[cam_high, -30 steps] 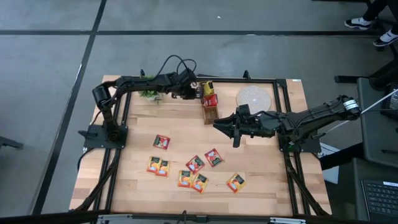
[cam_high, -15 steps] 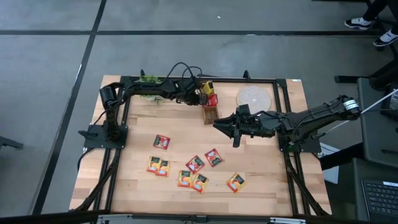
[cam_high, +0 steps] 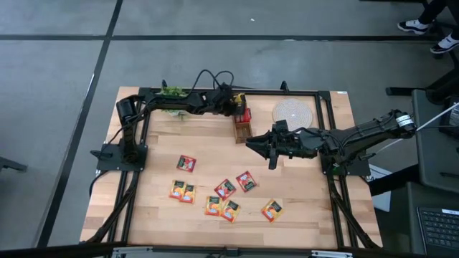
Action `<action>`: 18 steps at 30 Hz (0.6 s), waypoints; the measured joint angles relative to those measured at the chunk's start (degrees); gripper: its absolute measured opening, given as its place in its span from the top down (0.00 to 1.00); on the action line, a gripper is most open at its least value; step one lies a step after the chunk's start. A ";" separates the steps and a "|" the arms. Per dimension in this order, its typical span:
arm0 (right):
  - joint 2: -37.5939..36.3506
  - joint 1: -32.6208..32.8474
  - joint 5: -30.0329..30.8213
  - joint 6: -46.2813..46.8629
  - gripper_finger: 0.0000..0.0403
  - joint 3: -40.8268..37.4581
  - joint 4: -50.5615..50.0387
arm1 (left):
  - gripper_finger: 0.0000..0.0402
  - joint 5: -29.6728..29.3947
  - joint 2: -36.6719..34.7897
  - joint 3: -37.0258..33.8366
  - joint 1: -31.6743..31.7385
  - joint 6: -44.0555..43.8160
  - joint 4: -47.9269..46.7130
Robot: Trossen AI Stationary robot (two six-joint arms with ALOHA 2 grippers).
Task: Pick & Place Tea
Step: Put the red tea bag into the middle section of the wooden organizer
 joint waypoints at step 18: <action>-0.01 0.00 0.00 0.04 0.69 0.00 -0.19 | 0.99 -6.62 -3.66 0.02 0.71 4.84 -16.72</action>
